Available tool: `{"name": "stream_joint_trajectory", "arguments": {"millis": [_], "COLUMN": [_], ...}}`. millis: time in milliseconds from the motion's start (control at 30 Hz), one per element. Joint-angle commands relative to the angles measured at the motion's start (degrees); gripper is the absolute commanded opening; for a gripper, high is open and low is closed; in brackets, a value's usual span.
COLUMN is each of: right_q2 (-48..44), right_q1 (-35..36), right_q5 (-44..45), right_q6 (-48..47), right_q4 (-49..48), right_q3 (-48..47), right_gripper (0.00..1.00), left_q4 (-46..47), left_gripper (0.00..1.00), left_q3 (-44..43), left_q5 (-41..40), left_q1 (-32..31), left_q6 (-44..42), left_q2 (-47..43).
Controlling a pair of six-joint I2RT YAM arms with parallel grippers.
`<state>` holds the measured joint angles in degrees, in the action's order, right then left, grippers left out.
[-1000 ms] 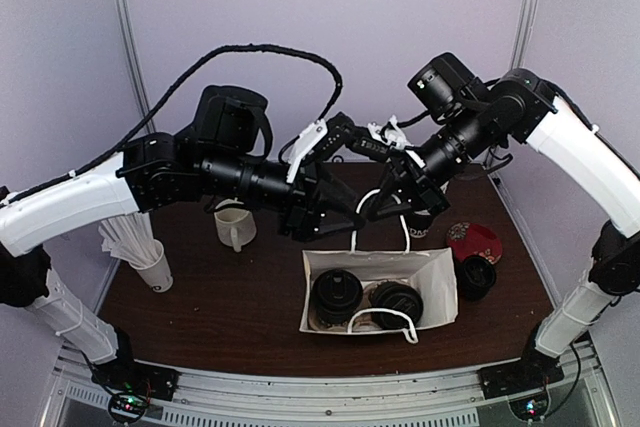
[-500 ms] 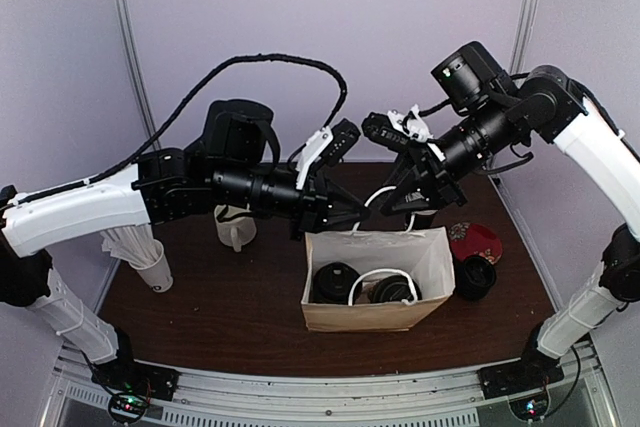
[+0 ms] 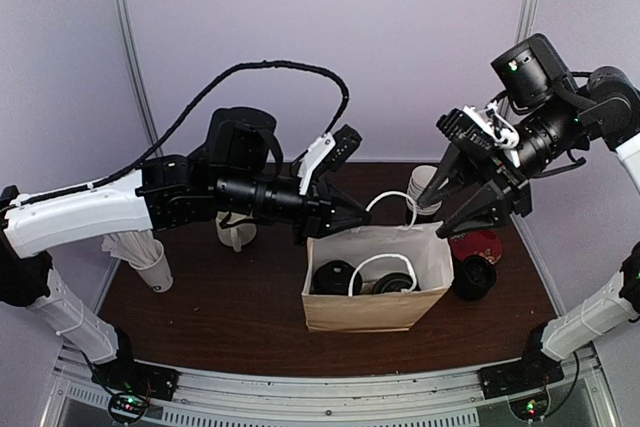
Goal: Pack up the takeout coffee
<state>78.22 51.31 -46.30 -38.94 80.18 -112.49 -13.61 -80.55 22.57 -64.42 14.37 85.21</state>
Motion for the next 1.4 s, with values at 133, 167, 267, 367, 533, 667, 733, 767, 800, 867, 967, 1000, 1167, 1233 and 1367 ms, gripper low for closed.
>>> {"name": "stream_joint_trajectory", "arguments": {"millis": [133, 167, 267, 367, 533, 667, 733, 767, 800, 867, 967, 1000, 1167, 1233, 1367], "right_q2": [-3.1, -3.1, -3.2, -3.5, -4.8, -4.7, -4.1, -3.6, -3.1, -2.0, -0.7, -0.3, 1.4, 2.0, 3.9], "right_q1": [4.1, 4.4, 6.2, 9.7, 15.1, 18.4, 20.7, 21.8, 23.2, 25.9, 28.5, 29.0, 29.9, 30.2, 31.1], "right_q5": [5.0, 7.1, 12.4, 17.9, 25.2, 25.1, 24.9, 25.1, 25.6, 27.5, 30.9, 32.0, 39.1, 41.7, 44.7], "right_q6": [2.3, 3.2, 4.0, 3.5, 1.2, -0.8, -1.8, -2.3, -3.2, -4.5, -5.5, -5.5, -5.1, -5.0, -5.1], "right_q4": [-5.0, -6.8, -10.8, -12.6, -13.8, -12.3, -11.3, -10.7, -10.2, -8.9, -8.6, -8.8, -10.6, -11.0, -11.4], "right_q3": [10.3, 11.8, 15.5, 18.9, 24.9, 26.9, 27.0, 26.9, 26.9, 26.9, 26.9, 26.9, 26.3, 25.9, 25.4], "right_gripper": [0.28, 0.23, 0.14, 0.13, 0.12, 0.13, 0.13, 0.13, 0.14, 0.14, 0.14, 0.13, 0.13, 0.13, 0.13], "left_q4": [2.0, 1.6, 0.9, 1.2, 3.7, 10.1, 11.4, 11.5, 11.4, 9.6, 3.8, 2.1, -8.2, -11.5, -10.3], "left_gripper": [0.00, 0.00, 0.00, 0.00, 0.00, 0.00, 0.00, 0.00, 0.00, 0.16, 0.47, 0.53, 0.83, 0.89, 0.97], "left_q3": [-0.9, -1.1, -1.1, -0.2, 2.9, 6.8, 7.6, 7.5, 7.3, 6.2, 2.7, 2.0, 0.9, 2.0, 7.9], "left_q5": [-5.0, -5.4, -7.4, -10.6, -17.9, -16.3, -12.9, -11.3, -9.3, -5.4, -3.3, -2.6, -3.8, -8.8, -17.8], "left_q1": [-3.4, -3.9, -5.4, -6.5, -6.9, -6.8, -6.9, -6.9, -6.9, -6.9, -6.9, -6.9, -6.9, -6.6, -1.1], "left_q6": [1.8, 1.9, 1.8, 2.2, 4.2, 4.4, 4.6, 5.1, 5.6, 6.0, 5.6, 4.9, -1.1, -3.8, -5.0], "left_q2": [-1.7, -1.6, -1.4, -1.9, -4.7, -6.7, -6.4, -5.9, -5.5, -4.1, -2.4, -2.4, -7.7, -11.0, -16.9]}}
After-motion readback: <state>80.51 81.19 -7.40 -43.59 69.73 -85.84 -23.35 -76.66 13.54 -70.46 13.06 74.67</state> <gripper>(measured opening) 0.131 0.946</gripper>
